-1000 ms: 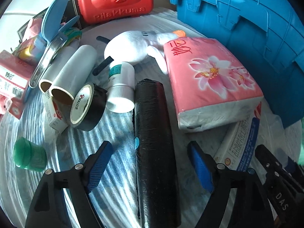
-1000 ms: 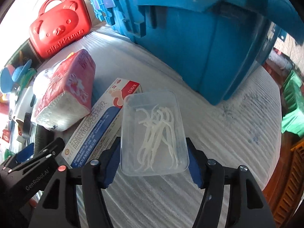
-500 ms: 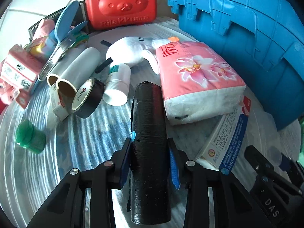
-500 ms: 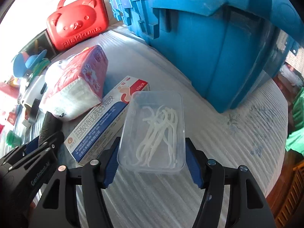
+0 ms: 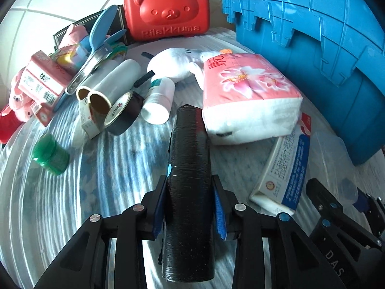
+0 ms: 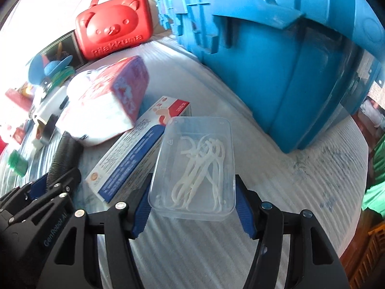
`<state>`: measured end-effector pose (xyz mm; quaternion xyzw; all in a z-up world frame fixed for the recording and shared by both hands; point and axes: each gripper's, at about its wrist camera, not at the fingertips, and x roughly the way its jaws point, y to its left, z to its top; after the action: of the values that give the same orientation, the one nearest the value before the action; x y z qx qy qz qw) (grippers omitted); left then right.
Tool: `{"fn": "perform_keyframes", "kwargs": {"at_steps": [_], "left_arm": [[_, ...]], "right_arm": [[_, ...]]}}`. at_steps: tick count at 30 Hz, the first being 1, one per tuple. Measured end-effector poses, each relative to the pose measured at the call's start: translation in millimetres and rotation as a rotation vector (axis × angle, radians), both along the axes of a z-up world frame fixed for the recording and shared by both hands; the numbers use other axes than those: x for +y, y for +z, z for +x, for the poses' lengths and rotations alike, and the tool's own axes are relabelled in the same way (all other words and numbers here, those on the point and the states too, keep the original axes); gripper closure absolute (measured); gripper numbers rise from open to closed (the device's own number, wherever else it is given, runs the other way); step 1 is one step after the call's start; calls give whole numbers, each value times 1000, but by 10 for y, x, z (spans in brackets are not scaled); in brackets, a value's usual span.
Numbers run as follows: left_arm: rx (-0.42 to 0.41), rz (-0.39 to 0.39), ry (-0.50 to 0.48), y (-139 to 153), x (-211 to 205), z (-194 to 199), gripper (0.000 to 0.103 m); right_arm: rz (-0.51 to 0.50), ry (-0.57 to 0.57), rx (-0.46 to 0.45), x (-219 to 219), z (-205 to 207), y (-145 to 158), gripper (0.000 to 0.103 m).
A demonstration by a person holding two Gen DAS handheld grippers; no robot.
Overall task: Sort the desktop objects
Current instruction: 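Carry the black roll with the left tool while the right tool carries the floss box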
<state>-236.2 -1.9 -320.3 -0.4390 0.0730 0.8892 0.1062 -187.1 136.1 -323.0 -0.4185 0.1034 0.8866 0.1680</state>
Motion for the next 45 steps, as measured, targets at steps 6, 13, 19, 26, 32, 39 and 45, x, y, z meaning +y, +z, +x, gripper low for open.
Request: {"fn": "perform_keyframes", "kwargs": {"at_steps": [6,13,19,26,32,39,45], "left_arm": [[40,-17,42,171,-142,221,69],[68,-12,108,599,-309,350,69],[92,0,136,961,-550,408,69],[124,17,202,1393,-1019,404,69],[169,40,255,1846,-1329,475,69],[244,65,300,2273,-1463,603,69],[312,86,317,2590,-1333,747,69]], "right_arm": [[20,38,44,-107,134,155,43],[22,141,71,-328,187,567,43],[24,191,115,-531,131,910,43],[32,239,162,-847,127,1371,43],[56,297,236,-1129,137,1873,43],[86,356,320,-1296,197,2364,43],[110,387,409,-1118,318,2783,43]]}}
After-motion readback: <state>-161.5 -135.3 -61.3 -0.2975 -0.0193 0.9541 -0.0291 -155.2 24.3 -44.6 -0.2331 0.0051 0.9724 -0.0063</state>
